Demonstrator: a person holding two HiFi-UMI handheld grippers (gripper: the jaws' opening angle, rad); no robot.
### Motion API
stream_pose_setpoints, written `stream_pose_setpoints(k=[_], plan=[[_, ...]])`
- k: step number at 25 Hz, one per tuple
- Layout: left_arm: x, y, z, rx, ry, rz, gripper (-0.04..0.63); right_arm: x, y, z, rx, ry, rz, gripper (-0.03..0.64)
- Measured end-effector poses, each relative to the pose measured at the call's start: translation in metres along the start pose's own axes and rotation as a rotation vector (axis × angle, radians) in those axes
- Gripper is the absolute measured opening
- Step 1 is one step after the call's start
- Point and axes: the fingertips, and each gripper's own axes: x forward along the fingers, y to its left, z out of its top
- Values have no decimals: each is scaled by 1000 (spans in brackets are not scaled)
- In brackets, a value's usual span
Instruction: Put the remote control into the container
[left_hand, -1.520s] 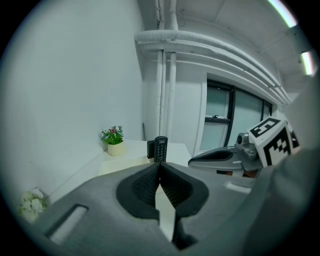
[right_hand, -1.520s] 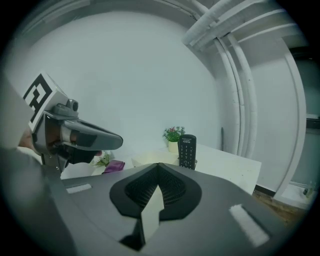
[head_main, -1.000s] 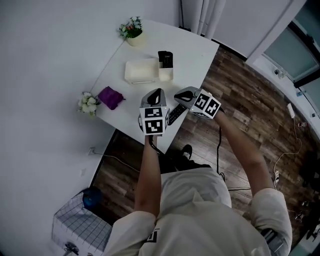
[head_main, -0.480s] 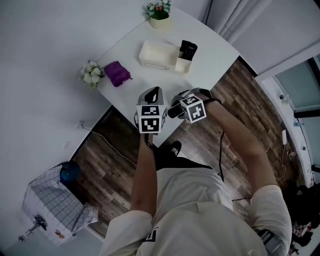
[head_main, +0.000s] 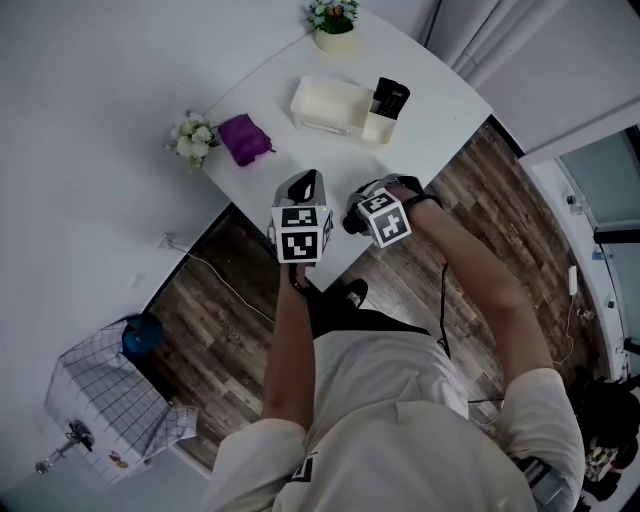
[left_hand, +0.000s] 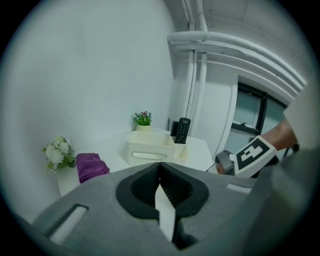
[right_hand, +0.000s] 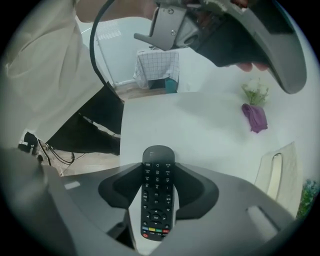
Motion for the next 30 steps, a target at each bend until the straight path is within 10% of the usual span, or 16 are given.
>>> stream_pose_setpoints(k=[7, 19, 25, 30], plan=[[13, -7, 31, 60, -28, -42, 5, -51, -50, 1, 281, -224, -315, 195], [59, -49, 68, 231, 0, -262, 5, -170, -99, -89, 1107, -695, -951, 193], [79, -54, 73, 276, 35, -417, 5, -201, -128, -130, 1347, -705, -1292, 193], [91, -44, 84, 293, 47, -516, 5, -221, -160, -136, 1334, -731, -1417, 193]])
